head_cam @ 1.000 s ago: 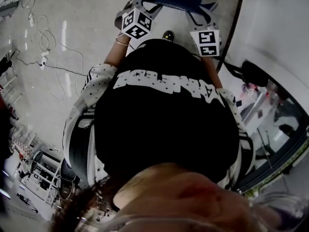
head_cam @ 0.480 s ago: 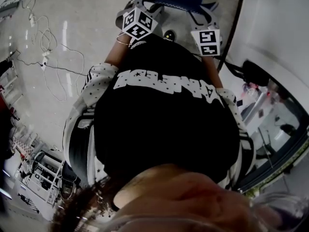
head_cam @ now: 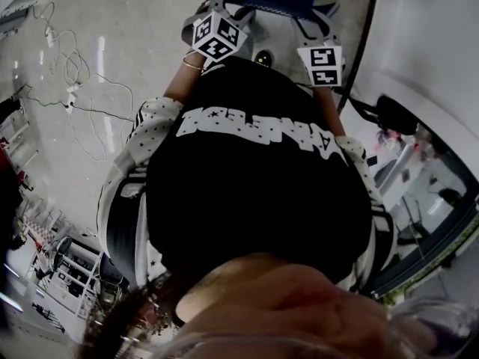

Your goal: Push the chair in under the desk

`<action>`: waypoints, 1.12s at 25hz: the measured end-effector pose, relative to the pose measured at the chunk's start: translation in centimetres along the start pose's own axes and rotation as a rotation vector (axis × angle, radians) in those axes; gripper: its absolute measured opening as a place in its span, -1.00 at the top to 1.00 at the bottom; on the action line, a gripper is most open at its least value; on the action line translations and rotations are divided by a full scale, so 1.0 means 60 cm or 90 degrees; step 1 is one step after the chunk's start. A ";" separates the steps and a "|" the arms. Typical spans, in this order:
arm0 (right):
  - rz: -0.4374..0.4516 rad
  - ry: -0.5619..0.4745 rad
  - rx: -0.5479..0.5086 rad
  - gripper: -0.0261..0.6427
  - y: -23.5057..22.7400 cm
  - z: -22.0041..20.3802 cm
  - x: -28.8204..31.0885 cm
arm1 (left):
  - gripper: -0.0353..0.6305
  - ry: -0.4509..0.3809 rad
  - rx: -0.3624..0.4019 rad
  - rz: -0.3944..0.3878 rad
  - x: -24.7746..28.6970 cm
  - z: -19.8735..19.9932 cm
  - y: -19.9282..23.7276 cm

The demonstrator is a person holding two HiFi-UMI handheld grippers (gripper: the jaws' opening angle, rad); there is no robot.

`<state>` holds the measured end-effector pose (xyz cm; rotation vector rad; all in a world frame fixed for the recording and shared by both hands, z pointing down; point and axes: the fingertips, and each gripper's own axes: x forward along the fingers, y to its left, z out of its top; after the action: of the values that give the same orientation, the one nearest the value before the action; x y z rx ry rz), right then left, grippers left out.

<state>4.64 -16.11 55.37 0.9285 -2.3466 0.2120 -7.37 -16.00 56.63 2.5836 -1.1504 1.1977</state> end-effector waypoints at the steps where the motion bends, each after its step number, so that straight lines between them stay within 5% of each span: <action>1: -0.001 0.000 0.000 0.31 -0.003 0.000 -0.001 | 0.27 -0.001 0.000 -0.001 0.001 0.003 0.000; 28: -0.026 0.001 0.015 0.31 -0.048 0.010 -0.012 | 0.27 -0.009 0.018 -0.023 0.025 0.049 0.007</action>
<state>6.69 -18.02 54.28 0.9862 -2.3255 0.2248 -5.20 -18.25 55.51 2.6264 -1.0923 1.1987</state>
